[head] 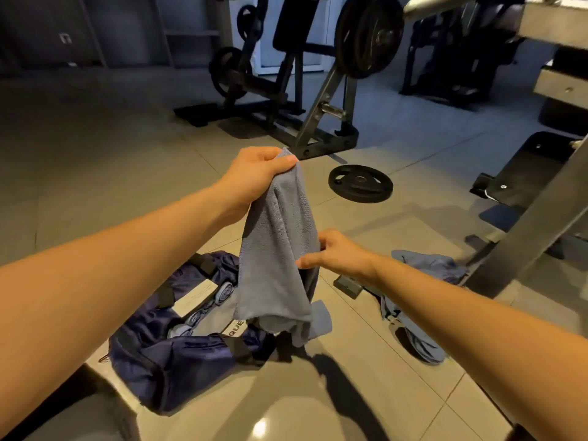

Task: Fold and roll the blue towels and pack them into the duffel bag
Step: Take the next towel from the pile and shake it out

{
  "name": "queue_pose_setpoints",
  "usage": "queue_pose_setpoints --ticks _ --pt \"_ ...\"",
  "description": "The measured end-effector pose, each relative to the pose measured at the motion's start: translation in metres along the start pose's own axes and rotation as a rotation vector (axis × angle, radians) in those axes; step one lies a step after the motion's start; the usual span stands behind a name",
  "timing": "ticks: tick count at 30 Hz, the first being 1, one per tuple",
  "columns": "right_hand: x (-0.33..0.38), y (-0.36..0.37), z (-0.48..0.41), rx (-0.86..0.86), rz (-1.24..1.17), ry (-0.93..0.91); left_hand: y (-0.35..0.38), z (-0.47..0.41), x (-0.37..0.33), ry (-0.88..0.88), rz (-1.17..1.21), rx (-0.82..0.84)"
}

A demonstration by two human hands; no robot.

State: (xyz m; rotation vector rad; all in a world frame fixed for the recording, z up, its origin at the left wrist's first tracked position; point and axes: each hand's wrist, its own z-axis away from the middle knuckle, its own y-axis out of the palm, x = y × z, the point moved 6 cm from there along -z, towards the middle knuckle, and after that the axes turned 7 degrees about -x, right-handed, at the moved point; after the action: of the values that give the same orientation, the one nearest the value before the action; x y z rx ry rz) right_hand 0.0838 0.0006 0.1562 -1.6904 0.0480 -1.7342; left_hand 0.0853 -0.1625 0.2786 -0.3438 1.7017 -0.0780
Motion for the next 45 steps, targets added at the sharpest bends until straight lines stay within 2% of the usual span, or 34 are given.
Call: queue_pose_setpoints --ticks 5,8,11,13,16,19,22,26,30,36,40,45 --pt "0.003 -0.027 0.003 -0.020 -0.027 0.030 -0.038 -0.002 0.036 -0.218 -0.027 -0.159" --pt "-0.001 -0.037 0.010 0.218 -0.069 0.133 -0.045 0.001 0.054 -0.378 -0.021 -0.168" --pt "-0.012 -0.040 0.015 0.363 -0.038 0.196 -0.052 -0.004 0.056 -0.352 0.025 -0.255" --pt "-0.019 -0.044 0.015 0.336 0.004 0.213 -0.059 -0.006 0.058 -0.325 0.034 -0.320" --pt "-0.022 -0.058 0.014 0.184 0.140 0.190 -0.069 -0.006 0.065 -0.329 0.000 -0.376" --pt "-0.011 -0.069 0.012 0.077 0.325 0.116 -0.062 -0.003 0.069 -0.340 -0.099 -0.267" --pt "0.021 -0.060 0.013 0.055 0.374 -0.008 -0.036 0.007 0.059 -0.215 -0.266 -0.062" --pt "0.059 -0.042 0.016 0.089 0.362 -0.114 0.008 0.031 0.036 -0.097 -0.275 0.242" --pt "0.062 -0.039 0.018 0.090 0.268 -0.099 0.031 0.042 0.037 -0.103 -0.293 0.474" --pt "0.058 -0.037 0.025 0.104 0.160 -0.079 0.030 0.039 0.044 -0.130 -0.301 0.484" --pt "0.046 -0.034 0.031 0.190 -0.137 0.073 0.018 0.035 0.041 -0.068 -0.409 0.480" --pt "0.051 -0.024 0.035 0.229 -0.196 0.048 0.001 0.033 0.035 -0.051 -0.447 0.447"
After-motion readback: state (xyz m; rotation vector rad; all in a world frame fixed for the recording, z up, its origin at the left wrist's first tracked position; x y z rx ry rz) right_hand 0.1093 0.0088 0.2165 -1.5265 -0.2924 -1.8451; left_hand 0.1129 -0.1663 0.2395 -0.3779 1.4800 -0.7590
